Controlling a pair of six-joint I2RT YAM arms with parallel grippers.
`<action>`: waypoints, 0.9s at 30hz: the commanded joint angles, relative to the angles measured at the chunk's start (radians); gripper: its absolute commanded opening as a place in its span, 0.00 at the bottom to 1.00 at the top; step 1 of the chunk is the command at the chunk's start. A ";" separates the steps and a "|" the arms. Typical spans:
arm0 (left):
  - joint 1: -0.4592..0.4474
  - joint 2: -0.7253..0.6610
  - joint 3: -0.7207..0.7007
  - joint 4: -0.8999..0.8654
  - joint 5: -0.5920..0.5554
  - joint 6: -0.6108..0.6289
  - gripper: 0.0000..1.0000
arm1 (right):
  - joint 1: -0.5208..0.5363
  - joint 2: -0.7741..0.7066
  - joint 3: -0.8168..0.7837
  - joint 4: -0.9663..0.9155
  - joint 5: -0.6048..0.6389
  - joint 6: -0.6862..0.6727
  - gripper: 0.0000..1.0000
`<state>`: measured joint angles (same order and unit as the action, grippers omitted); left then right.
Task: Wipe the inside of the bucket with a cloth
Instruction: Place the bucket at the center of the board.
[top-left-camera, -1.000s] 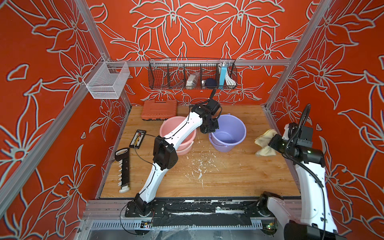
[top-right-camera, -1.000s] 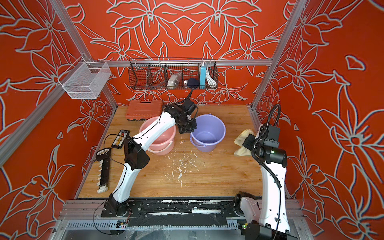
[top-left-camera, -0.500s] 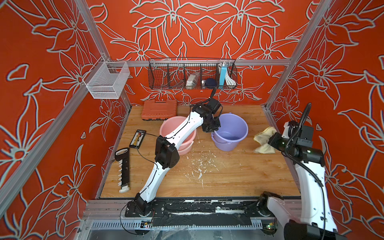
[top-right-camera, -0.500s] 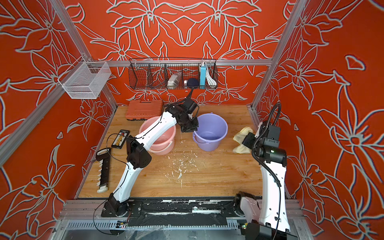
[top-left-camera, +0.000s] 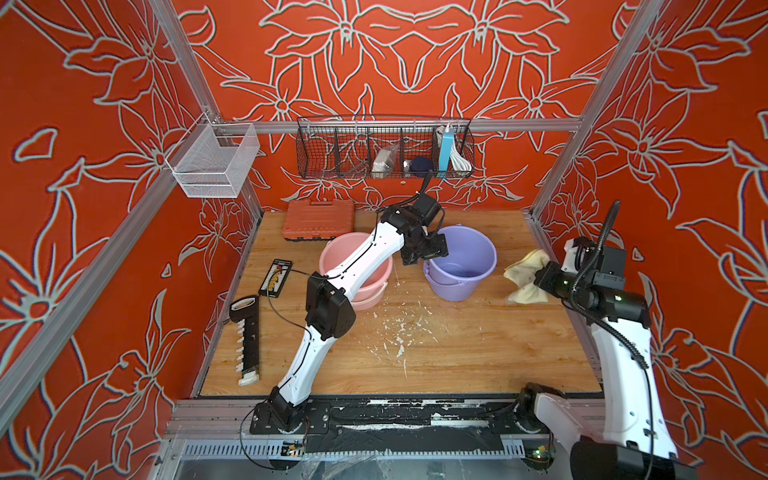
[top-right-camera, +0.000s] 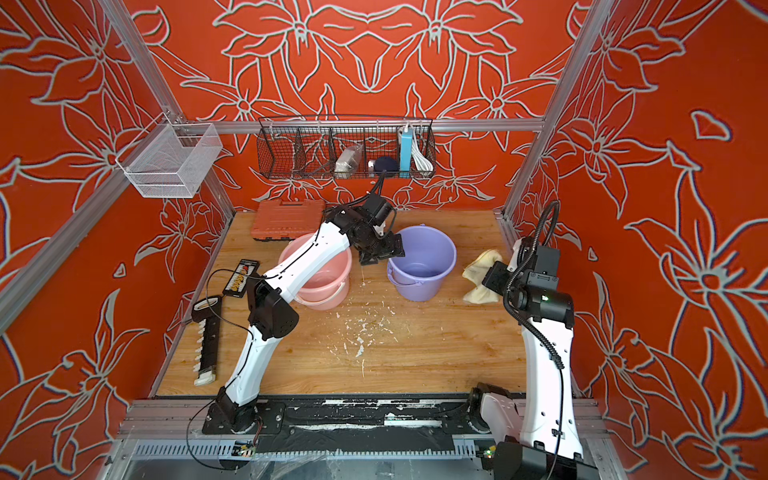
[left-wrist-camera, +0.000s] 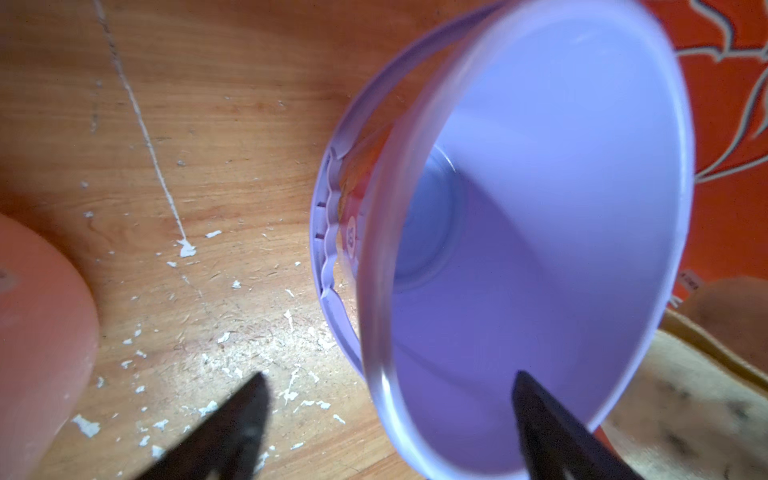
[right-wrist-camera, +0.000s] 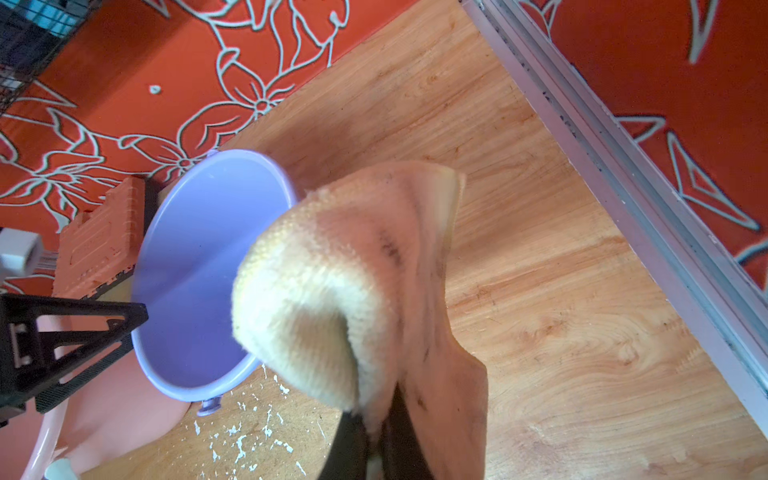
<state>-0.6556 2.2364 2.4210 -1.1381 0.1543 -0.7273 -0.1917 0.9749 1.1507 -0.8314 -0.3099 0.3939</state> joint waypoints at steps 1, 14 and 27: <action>0.002 -0.160 -0.051 -0.027 -0.095 0.013 0.99 | 0.086 -0.002 0.090 -0.016 0.045 -0.020 0.00; 0.245 -0.730 -0.723 0.200 -0.077 -0.020 0.99 | 0.372 0.136 0.323 -0.037 0.097 -0.019 0.00; 0.570 -0.961 -1.127 0.247 0.053 0.018 0.96 | 0.681 0.378 0.568 -0.036 0.133 -0.040 0.00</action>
<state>-0.1165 1.2915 1.3392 -0.9195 0.1574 -0.7300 0.4496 1.3209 1.6817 -0.8593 -0.2024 0.3721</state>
